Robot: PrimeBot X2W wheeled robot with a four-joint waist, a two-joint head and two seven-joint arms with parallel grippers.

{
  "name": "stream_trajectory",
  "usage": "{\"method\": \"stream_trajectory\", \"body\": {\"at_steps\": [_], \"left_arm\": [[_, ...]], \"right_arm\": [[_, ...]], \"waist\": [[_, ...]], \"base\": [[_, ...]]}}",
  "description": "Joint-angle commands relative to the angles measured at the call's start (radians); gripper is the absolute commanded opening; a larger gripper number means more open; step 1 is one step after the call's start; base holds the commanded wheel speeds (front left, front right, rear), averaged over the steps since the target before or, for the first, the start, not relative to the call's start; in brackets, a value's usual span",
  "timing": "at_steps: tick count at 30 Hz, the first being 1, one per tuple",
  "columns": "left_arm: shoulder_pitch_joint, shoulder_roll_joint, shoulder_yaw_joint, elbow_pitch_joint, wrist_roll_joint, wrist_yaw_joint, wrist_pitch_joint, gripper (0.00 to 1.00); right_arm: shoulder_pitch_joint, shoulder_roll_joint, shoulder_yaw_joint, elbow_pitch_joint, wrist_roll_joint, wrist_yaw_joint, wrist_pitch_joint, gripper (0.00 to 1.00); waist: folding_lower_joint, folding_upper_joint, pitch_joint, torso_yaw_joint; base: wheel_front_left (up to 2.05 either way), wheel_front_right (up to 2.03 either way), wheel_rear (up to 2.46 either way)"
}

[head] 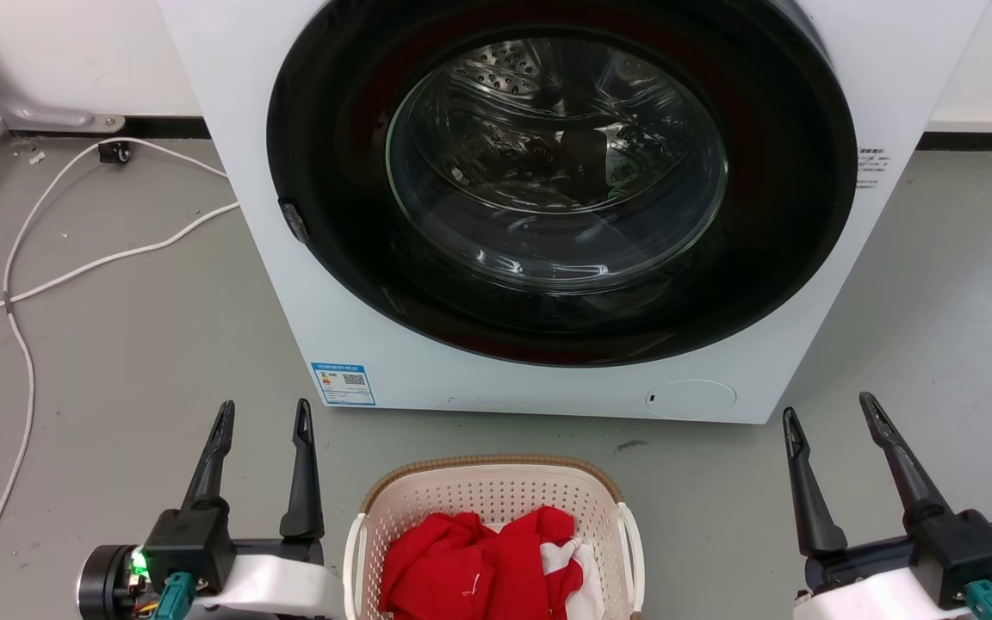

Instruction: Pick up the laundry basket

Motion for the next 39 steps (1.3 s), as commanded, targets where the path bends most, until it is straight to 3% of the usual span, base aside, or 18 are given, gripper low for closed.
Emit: {"method": "stream_trajectory", "body": {"at_steps": [1,39], "left_arm": [[0.01,0.002,-0.002,-0.001,0.02,0.003,-0.008,1.0],[0.007,0.002,0.0,0.045,0.03,0.019,-0.012,1.0]], "right_arm": [[0.016,-0.004,0.001,-0.009,-0.022,0.0,-0.007,1.0],[0.003,-0.004,0.0,0.031,0.011,0.0,-0.011,1.0]], "waist": [[0.0,0.0,0.0,0.0],[0.0,0.0,0.01,0.003]], "base": [[0.0,0.0,0.0],[0.0,0.0,0.0]]}}
